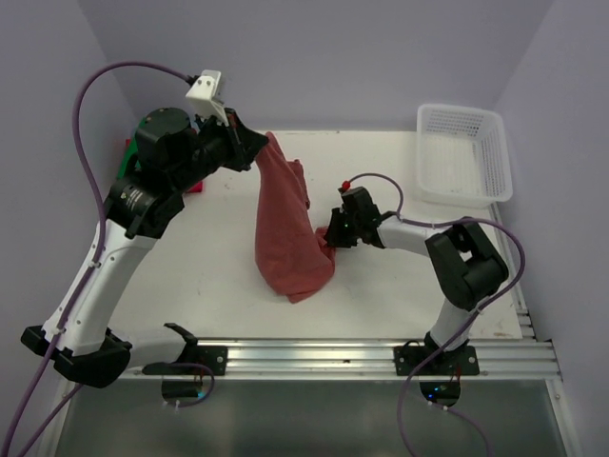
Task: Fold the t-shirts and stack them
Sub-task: Flatten out the tshirt
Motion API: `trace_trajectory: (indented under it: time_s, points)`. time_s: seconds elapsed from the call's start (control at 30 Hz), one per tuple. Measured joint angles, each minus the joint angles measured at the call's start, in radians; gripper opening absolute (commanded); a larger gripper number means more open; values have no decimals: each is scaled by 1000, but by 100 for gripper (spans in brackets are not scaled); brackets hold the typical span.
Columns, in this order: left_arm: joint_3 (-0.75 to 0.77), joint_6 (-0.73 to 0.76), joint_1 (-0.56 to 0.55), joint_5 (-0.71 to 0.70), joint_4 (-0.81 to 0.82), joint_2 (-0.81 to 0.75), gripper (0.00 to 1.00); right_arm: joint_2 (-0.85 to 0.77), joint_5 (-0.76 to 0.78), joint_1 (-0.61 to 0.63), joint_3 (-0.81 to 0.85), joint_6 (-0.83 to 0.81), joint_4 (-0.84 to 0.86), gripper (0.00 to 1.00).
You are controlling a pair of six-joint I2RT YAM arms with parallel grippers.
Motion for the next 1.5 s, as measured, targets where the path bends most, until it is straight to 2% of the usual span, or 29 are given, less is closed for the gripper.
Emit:
trace_trajectory:
  time_s: [0.03, 0.3, 0.47, 0.67, 0.83, 0.93, 0.97, 1.0, 1.03, 1.1, 1.13, 1.27, 1.5]
  points:
    - [2, 3, 0, -9, -5, 0, 0, -12, -2, -1, -13, 3, -4, 0]
    - [-18, 16, 0, -68, 0, -4, 0, -196, 65, 1, -48, -45, -135, 0]
    - [-120, 24, 0, -125, 12, -26, 0, -336, 229, 2, 109, -130, -310, 0]
    - [-254, 25, 14, -233, 24, -68, 0, -577, 438, 2, 293, -224, -390, 0]
    - [-349, 22, 48, -318, 68, -98, 0, -768, 528, 0, 302, -252, -398, 0]
    - [-400, 16, 60, -373, 82, -108, 0, -811, 521, 0, 278, -249, -431, 0]
    - [-415, 13, 65, -387, 88, -110, 0, -813, 511, 0, 267, -248, -446, 3]
    - [-429, 10, 71, -400, 89, -111, 0, -808, 496, 1, 250, -246, -470, 14]
    - [-437, 5, 76, -410, 89, -111, 0, -795, 475, 2, 231, -242, -496, 43]
    - [-448, 3, 86, -426, 88, -112, 0, -766, 447, 11, 192, -237, -553, 52]
    - [-448, 2, 88, -431, 89, -112, 0, -744, 437, 21, 159, -232, -575, 60]
    - [-448, -2, 92, -440, 97, -119, 0, -734, 425, 49, 50, -213, -669, 64]
    - [-447, -4, 94, -441, 102, -119, 0, -756, 426, 49, 44, -200, -689, 60]
